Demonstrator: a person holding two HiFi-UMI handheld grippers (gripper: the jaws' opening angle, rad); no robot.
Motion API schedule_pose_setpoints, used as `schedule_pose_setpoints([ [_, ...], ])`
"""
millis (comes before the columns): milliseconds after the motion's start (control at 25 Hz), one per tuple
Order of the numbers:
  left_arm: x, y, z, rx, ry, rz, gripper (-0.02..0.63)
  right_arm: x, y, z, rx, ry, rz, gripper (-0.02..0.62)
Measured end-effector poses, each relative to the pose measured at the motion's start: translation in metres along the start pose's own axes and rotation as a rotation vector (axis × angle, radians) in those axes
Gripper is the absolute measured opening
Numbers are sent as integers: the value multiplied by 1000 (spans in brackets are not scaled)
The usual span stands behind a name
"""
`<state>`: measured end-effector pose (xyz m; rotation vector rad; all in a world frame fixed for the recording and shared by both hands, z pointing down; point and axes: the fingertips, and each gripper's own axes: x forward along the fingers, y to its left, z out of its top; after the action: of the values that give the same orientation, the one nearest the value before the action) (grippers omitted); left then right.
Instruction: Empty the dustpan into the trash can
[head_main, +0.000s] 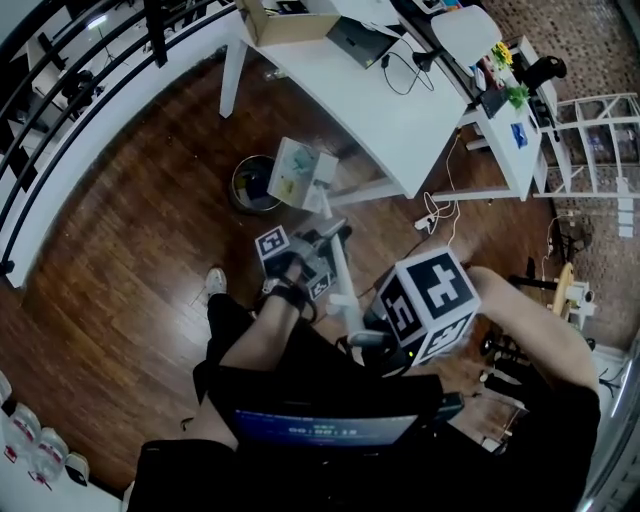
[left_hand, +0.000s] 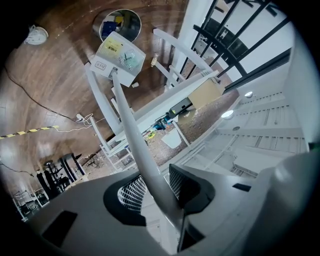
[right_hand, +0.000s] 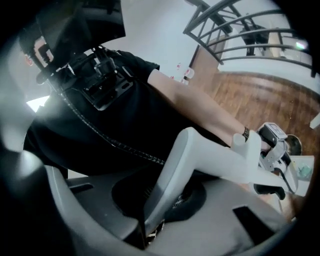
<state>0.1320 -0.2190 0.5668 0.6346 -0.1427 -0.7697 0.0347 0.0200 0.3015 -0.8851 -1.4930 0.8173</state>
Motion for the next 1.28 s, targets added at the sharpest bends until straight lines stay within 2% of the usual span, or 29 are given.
schedule_pose_setpoints([
  [200, 2, -9, 5, 10, 3, -2, 97, 8, -4, 2, -5, 139, 35, 34],
  [440, -11, -17, 19, 2, -31, 0, 89, 7, -11, 5, -9, 187, 33, 21],
  [560, -12, -22, 22, -7, -27, -22, 81, 7, -5, 13, -2, 231, 72, 23],
  [760, -7, -30, 21, -8, -5, -53, 81, 7, 0, 22, 14, 253, 113, 28],
  [1120, -8, -17, 21, -27, -4, -11, 81, 2, -10, 11, 15, 301, 99, 26],
  [1280, -8, -17, 19, -18, 0, -1, 81, 4, 0, 21, 15, 247, 118, 26],
])
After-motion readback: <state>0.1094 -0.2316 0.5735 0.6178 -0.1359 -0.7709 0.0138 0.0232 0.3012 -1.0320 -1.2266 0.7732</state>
